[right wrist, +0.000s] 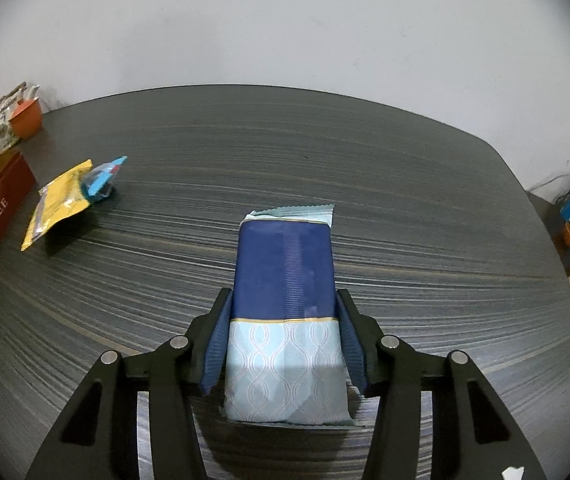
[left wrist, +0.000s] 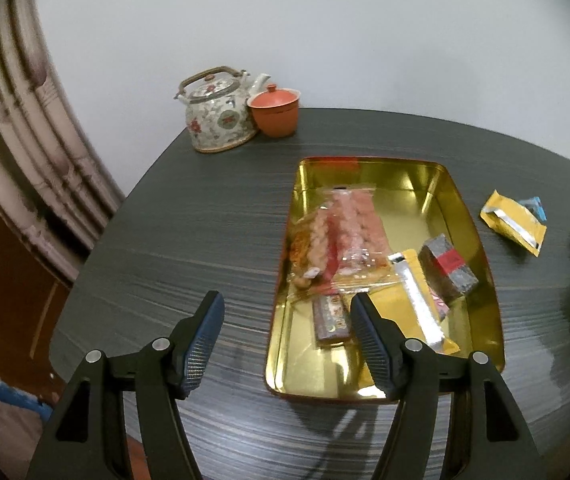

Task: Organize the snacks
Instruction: 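Carry the navy-and-white packet into the tin and release with the right gripper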

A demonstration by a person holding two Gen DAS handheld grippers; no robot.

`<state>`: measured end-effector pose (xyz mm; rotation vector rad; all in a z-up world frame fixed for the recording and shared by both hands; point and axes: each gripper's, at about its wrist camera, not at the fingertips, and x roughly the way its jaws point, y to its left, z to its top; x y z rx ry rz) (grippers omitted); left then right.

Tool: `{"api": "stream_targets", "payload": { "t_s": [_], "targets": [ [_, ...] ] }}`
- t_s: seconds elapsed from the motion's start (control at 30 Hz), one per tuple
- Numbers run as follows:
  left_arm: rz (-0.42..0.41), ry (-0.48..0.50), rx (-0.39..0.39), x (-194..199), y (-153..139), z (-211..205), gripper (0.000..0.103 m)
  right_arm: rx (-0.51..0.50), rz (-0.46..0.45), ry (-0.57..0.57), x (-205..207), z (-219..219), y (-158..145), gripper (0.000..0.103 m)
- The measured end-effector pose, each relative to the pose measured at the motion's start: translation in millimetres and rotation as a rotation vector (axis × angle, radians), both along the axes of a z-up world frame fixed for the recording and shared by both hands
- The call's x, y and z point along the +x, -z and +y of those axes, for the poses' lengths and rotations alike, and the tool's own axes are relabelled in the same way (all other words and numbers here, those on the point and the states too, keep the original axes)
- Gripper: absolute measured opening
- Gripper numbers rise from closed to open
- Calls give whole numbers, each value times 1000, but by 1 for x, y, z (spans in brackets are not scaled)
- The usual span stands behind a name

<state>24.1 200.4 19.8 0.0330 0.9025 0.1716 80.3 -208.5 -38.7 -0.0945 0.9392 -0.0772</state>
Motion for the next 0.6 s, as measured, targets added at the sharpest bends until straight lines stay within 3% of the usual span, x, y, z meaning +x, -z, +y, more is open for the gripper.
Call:
{"api": "stream_targets", "payload": {
  "t_s": [0.2,0.3,0.6],
  "targets": [
    [2,-47,-58,0,-2,17,69,20,-30,-46,-5,23,-25,46],
    [-34,-73,-34,-4,-10,22,72,70,-49,-96,-6,45,-43,46],
    [-8,-108,-27,-3,-5,32,75,151,-79,-311,-13,148,-76,46]
  ]
}}
